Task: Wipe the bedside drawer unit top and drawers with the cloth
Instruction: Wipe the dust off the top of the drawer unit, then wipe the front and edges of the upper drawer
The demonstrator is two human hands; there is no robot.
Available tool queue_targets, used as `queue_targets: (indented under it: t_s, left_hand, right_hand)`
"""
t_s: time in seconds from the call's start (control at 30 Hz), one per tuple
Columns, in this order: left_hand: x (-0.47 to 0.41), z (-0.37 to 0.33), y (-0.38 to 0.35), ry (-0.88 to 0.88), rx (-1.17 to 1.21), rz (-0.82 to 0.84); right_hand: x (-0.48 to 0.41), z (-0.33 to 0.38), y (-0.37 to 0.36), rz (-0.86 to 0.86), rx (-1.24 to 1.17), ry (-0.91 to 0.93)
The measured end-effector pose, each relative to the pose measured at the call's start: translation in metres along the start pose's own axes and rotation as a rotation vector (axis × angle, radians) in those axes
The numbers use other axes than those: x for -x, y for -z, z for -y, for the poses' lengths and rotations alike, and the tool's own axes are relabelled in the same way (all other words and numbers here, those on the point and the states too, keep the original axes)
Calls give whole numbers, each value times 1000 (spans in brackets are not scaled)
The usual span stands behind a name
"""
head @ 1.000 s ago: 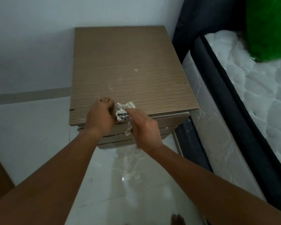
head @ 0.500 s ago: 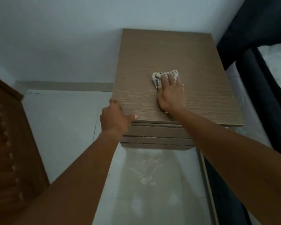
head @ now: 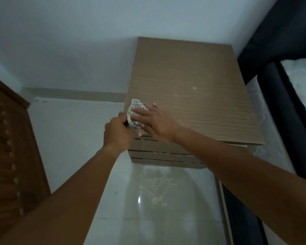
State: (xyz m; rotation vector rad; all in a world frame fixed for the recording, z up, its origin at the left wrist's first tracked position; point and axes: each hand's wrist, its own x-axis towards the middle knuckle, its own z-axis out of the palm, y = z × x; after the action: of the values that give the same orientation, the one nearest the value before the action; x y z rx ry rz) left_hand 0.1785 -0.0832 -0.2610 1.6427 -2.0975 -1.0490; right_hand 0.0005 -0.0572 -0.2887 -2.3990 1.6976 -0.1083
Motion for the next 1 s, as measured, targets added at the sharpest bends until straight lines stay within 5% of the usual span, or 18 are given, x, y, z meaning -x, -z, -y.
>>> queue_targets:
  t_s: [0.2, 0.37, 0.57, 1.0]
  left_hand:
    - [8, 6, 4, -94, -4, 42]
    - [11, 13, -4, -107, -29, 55]
    - [22, 24, -33, -168, -295, -68]
    - [43, 76, -105, -401, -103, -515]
  right_hand:
    - [51, 0, -17, -88, 28, 100]
    - [89, -6, -27, -180, 81, 10]
    - [83, 19, -52, -438, 102, -127]
    - [132, 10, -139, -1042, 113, -299]
